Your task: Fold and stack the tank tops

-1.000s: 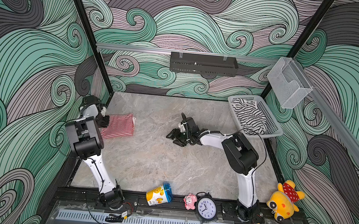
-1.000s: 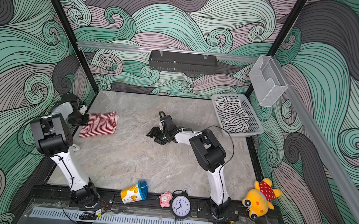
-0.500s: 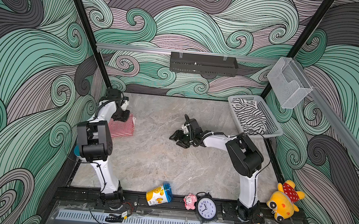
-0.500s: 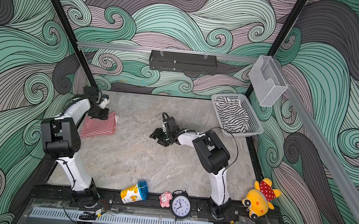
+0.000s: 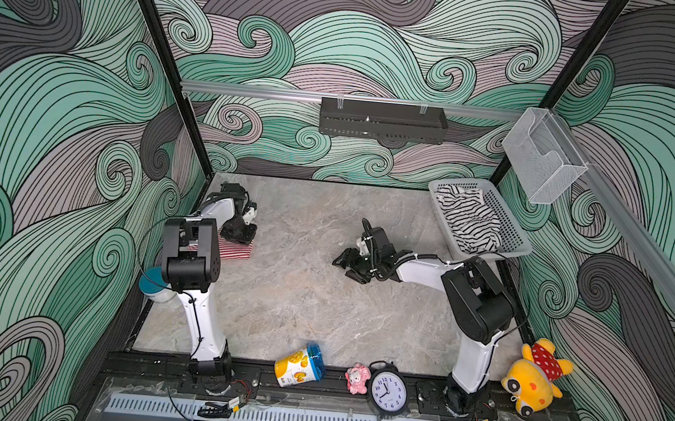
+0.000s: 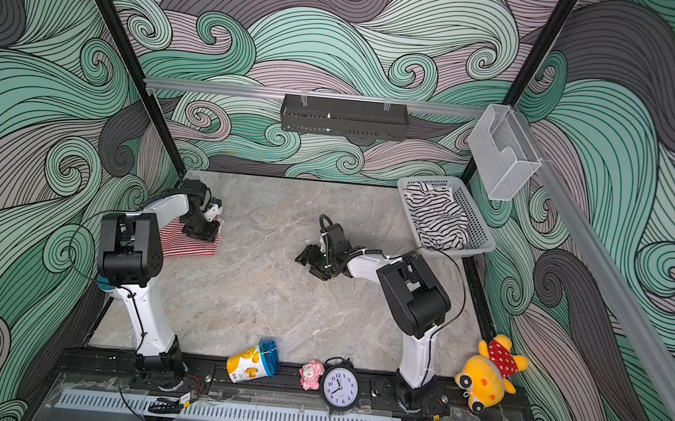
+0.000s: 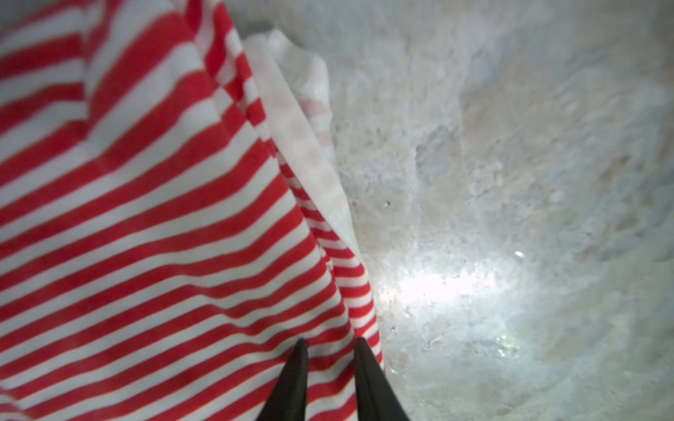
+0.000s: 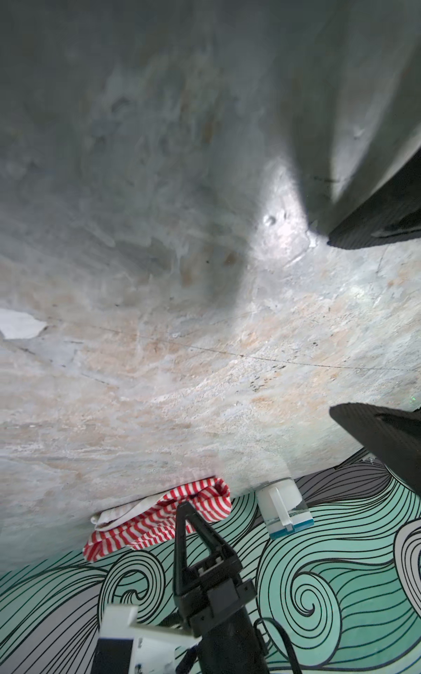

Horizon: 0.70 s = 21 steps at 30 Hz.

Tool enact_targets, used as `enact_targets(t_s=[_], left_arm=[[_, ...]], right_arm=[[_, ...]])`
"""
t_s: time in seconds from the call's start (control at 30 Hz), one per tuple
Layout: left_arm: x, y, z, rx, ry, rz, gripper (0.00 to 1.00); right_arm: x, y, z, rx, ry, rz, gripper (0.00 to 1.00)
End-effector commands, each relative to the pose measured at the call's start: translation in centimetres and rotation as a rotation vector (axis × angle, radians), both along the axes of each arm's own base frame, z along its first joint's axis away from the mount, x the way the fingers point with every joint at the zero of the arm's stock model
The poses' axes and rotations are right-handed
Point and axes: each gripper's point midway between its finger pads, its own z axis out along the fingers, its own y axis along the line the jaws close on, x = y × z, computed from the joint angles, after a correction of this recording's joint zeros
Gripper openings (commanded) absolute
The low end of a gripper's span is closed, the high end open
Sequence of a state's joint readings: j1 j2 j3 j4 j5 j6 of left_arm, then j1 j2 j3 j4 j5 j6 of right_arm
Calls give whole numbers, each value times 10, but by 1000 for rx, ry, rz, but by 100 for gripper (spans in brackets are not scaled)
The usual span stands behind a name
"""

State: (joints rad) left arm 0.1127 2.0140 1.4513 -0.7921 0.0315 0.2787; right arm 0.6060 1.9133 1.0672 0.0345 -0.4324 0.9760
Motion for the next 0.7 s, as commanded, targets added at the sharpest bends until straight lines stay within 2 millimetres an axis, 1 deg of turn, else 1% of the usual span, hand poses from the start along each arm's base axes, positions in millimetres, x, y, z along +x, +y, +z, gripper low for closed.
enact_targets(t_s=[0.0,0.07,0.17,0.23,0.37,0.43,0.53,0.67], left_arm=[[-17,-7,0,-15,29,-20,24],[-28,-12,-6,-27,51,-44,24],[-37,-10,-10,-7,63,-60,24],[-37,-8,-9,5,54,-63,24],[-27,-6,-2,15,21,-44,27],[-22,-5,2,16,11,-34,29],[-10,-2,12,31,-28,-15,34],[3,5,19,63,-34,3,34]], right_arm=[[5,-6,7,-3,-27,-19,68],[6,-8,9,-1,-32,-22,68],[10,-14,14,-6,-42,-30,68],[12,-19,18,-6,-50,-35,68],[22,-33,34,-14,-75,-43,69],[27,-42,48,-27,-100,-39,70],[35,-59,79,-75,-158,-21,73],[43,-95,117,-141,-195,-33,75]])
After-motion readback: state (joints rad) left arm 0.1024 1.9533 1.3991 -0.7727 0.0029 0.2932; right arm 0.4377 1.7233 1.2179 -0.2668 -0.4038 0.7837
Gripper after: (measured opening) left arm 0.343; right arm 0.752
